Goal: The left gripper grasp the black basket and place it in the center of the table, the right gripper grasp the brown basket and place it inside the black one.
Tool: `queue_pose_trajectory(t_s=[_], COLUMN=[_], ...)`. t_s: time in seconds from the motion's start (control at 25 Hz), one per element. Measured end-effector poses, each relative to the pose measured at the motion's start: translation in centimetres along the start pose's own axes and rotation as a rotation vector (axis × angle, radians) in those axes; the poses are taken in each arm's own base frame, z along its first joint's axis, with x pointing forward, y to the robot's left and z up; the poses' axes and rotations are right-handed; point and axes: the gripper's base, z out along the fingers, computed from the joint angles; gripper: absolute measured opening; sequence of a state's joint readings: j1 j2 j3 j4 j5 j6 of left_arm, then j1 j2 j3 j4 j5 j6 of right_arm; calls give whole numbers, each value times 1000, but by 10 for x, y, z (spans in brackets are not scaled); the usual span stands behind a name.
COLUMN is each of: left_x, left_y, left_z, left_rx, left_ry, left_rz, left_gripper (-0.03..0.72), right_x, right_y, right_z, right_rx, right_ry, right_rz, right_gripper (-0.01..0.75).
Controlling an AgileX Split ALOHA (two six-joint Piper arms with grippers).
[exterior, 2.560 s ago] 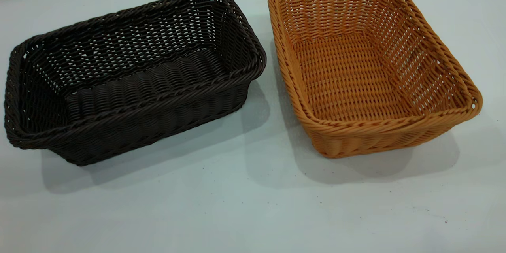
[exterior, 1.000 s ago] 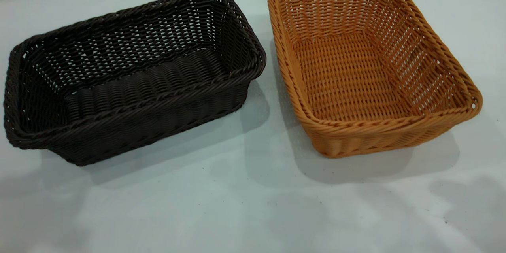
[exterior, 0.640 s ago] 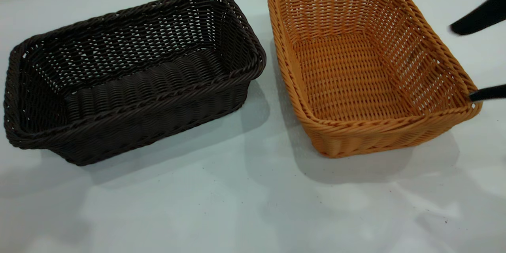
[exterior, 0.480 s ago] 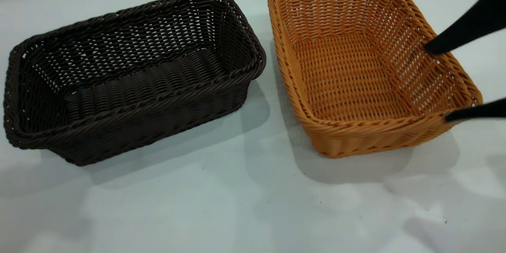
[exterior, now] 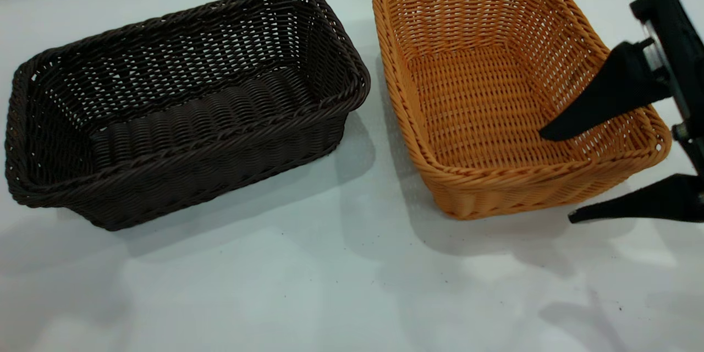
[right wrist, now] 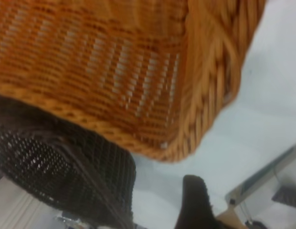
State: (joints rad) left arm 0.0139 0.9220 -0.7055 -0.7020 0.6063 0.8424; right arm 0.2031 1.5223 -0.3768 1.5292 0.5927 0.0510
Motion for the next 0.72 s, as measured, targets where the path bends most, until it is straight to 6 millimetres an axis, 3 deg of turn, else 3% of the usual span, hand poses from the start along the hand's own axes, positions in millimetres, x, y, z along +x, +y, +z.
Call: queue_pose_trajectory(t_s=[0.72], left_x=[0], left_y=[2], left_z=[3], left_rx=[-4], left_ry=[5], left_rz=[-4], left_gripper=[426], right_x=[-20], right_y=[-1], right_z=[25], right_rx=[11], right_ry=[-29], right_rz=[-56], right_gripper=[472])
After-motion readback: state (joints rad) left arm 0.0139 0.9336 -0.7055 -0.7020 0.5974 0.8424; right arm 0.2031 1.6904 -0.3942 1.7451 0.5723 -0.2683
